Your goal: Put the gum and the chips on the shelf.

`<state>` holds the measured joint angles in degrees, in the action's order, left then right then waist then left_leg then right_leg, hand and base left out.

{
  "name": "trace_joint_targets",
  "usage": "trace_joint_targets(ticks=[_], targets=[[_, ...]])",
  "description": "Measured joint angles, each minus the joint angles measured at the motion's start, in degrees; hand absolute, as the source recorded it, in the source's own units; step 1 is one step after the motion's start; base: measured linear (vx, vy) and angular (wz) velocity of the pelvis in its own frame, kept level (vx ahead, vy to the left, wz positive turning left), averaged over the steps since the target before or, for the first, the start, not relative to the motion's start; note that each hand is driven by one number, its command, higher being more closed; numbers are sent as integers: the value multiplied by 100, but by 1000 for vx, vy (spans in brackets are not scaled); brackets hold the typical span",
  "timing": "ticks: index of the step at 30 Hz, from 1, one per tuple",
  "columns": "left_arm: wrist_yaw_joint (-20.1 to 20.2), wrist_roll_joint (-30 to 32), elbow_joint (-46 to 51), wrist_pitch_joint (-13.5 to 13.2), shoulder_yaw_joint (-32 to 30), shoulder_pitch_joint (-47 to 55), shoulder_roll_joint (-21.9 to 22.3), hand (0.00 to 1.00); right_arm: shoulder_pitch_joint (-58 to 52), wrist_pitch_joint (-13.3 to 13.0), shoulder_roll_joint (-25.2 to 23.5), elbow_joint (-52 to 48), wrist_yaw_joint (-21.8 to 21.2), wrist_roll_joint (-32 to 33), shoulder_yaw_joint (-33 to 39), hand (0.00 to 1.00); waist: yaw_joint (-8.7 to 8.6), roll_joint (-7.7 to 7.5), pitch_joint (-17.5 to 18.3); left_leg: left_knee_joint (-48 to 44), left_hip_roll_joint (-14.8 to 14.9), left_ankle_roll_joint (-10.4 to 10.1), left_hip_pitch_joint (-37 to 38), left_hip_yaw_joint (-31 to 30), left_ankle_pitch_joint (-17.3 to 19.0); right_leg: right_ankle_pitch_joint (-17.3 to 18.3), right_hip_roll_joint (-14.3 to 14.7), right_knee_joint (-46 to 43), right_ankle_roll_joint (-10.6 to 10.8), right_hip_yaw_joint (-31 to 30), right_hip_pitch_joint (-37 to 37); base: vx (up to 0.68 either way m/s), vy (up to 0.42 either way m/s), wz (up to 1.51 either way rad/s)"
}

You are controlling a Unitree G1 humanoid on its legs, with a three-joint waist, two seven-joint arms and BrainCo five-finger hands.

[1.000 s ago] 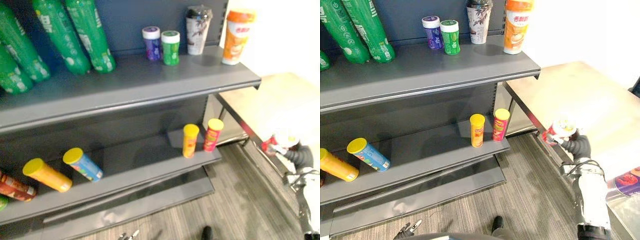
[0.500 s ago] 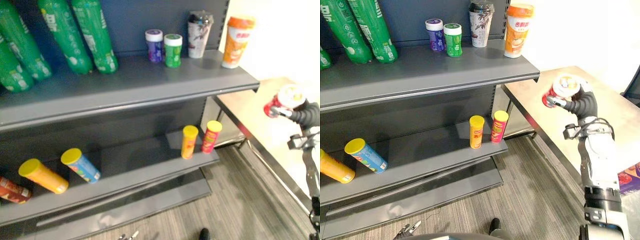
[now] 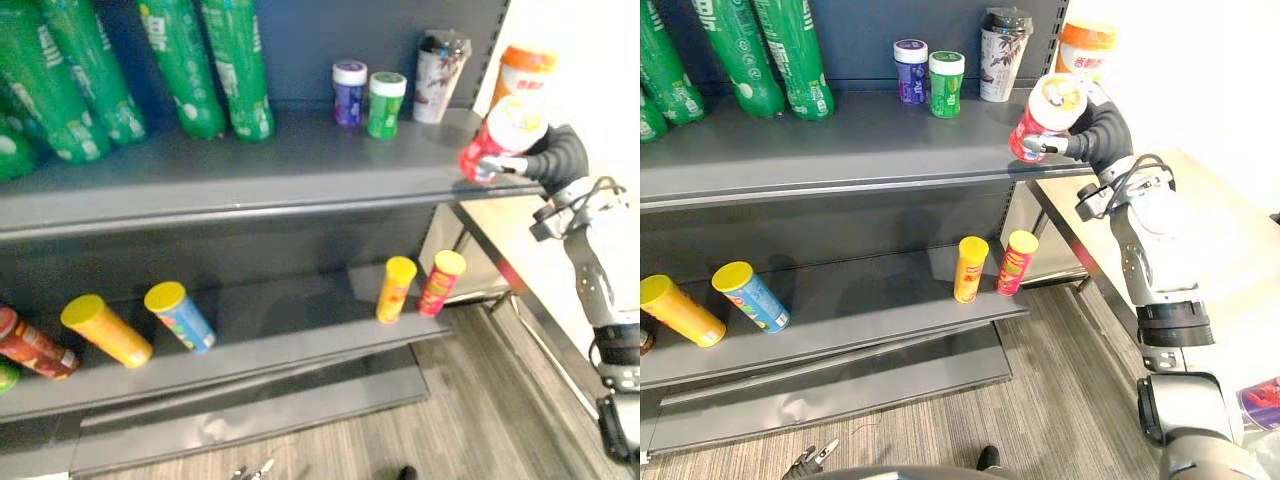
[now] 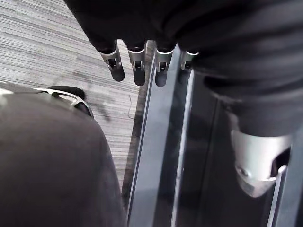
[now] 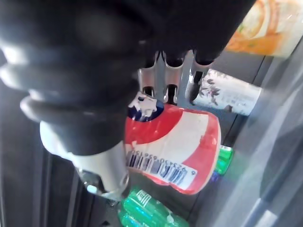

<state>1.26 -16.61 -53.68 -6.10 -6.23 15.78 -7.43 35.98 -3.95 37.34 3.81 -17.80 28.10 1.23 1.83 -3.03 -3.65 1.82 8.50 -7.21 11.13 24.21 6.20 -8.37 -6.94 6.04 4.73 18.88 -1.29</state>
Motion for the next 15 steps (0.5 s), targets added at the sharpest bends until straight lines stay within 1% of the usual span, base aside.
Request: trace_joint_targets(ticks=[4,7,10,12,15], targets=[[-3,68,-1,7,1,11,-3,0,306,53,0,-11,20,9,-161,100,1,-1,-1,-2,1,5,-6,-11,-4,0,-6,0,0,13,-1,-6,-1,1],[-5,181,-1,8,10,-6,-3,0,382,150,-1,-89,21,10,-312,100,16,-1,-1,-2,1,5,-7,-11,-4,0,-5,0,0,14,-1,0,0,0],[-3,182,-2,17,24,-14,-3,0,475,345,-20,-122,19,10,-517,100,21,-3,-2,-2,3,5,-6,-10,-4,0,-2,1,0,14,-2,0,0,0],[-3,182,-8,17,27,-31,-2,0,500,500,-36,-146,10,9,-648,100,59,-3,-2,-2,3,5,-6,-12,-4,0,-2,1,0,16,-3,0,0,0],[-10,182,-8,16,33,-41,-2,0,501,593,-208,-153,7,9,-677,100,81,-3,-2,-3,4,6,-6,-22,-5,0,-2,2,0,27,-10,0,0,0]])
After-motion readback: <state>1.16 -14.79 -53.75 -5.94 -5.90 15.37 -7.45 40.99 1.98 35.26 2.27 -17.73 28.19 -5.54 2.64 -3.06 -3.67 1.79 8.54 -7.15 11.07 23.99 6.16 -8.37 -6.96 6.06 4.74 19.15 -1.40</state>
